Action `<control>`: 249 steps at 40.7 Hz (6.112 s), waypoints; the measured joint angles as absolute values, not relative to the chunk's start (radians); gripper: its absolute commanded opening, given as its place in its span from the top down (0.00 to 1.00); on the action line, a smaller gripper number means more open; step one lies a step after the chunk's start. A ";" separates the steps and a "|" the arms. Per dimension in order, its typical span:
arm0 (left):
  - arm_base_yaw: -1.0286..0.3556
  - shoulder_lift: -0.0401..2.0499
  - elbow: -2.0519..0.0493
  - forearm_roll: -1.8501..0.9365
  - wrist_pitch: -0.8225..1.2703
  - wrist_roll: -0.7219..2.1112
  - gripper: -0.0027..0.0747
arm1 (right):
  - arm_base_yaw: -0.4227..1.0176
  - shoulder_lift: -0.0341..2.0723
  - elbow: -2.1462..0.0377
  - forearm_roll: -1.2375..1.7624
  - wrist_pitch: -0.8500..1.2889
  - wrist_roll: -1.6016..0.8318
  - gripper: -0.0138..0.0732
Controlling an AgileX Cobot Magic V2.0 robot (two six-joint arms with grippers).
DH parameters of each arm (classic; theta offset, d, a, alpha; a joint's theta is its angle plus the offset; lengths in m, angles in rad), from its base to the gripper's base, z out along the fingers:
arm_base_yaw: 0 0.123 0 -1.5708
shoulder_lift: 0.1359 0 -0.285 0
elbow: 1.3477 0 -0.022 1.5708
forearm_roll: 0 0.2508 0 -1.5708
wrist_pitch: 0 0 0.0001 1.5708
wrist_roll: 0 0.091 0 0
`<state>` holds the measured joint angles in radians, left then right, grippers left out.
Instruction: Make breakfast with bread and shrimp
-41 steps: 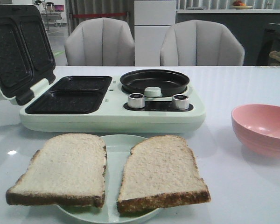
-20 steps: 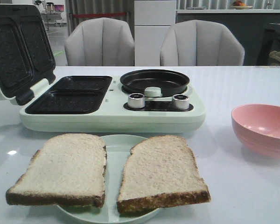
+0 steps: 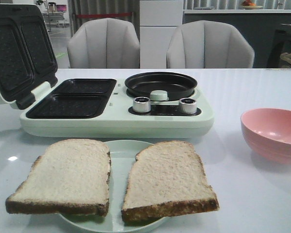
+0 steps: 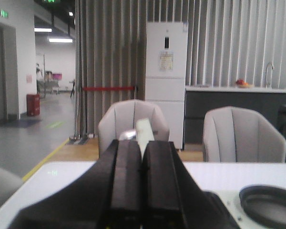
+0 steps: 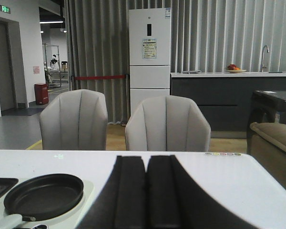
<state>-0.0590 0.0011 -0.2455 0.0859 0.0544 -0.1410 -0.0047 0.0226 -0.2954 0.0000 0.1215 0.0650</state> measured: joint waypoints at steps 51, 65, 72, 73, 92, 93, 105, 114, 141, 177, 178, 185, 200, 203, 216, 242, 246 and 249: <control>-0.064 0.638 -0.516 0.075 0.582 -0.129 0.17 | -0.005 0.779 -0.564 0.000 0.566 0.065 0.27; -0.489 0.766 -0.520 0.166 0.564 0.000 0.17 | -0.005 0.803 -0.564 0.000 0.568 0.065 0.27; -0.773 0.910 -0.513 0.300 0.575 -0.012 0.22 | -0.005 0.803 -0.564 0.000 0.568 0.065 0.27; -0.804 0.933 -0.511 0.329 0.581 -0.030 0.23 | -0.005 0.803 -0.564 0.000 0.568 0.065 0.27; -1.136 1.418 -0.511 1.115 0.695 -0.659 0.24 | -0.005 0.803 -0.564 0.000 0.568 0.065 0.27; -1.136 1.438 -0.511 1.139 0.699 -0.678 0.24 | -0.005 0.803 -0.564 0.000 0.568 0.065 0.27; -1.136 1.546 -0.511 1.319 0.723 -0.789 0.25 | -0.005 0.803 -0.564 0.000 0.568 0.065 0.27; -1.136 1.562 -0.512 1.380 0.719 -0.827 0.49 | -0.005 0.803 -0.564 0.000 0.568 0.065 0.27; -1.174 1.494 -0.513 1.393 0.872 -0.836 0.84 | -0.005 0.803 -0.564 0.000 0.568 0.065 0.27; -0.700 1.377 -0.783 1.784 0.619 -0.857 0.84 | -0.005 0.803 -0.564 0.000 0.568 0.065 0.27; -0.682 1.395 -0.810 1.788 0.602 -0.857 0.84 | -0.005 0.803 -0.564 0.000 0.568 0.065 0.27; -0.564 1.557 -0.976 1.795 0.519 -0.850 0.84 | -0.005 0.803 -0.564 0.000 0.568 0.065 0.27; -0.459 1.876 -1.245 1.804 0.449 -0.719 0.84 | -0.005 0.803 -0.564 0.000 0.568 0.065 0.27; -0.444 1.923 -1.282 1.804 0.439 -0.713 0.84 | -0.005 0.803 -0.564 0.000 0.568 0.065 0.27; -0.401 2.053 -1.359 1.809 0.400 -0.706 0.84 | -0.005 0.803 -0.564 0.000 0.568 0.065 0.27; -0.397 2.072 -1.364 1.811 0.492 -0.706 0.36 | -0.005 0.803 -0.564 0.000 0.568 0.065 0.27; -0.397 2.051 -1.338 1.811 0.492 -0.706 0.36 | -0.005 0.803 -0.564 0.000 0.568 0.065 0.27; -0.397 2.012 -1.296 1.811 0.470 -0.706 0.36 | -0.005 0.803 -0.564 0.000 0.569 0.065 0.27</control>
<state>-0.3970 2.0121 -1.2960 1.8112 0.4696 -0.7056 -0.0047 0.8035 -0.5641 0.0000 0.5692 0.0650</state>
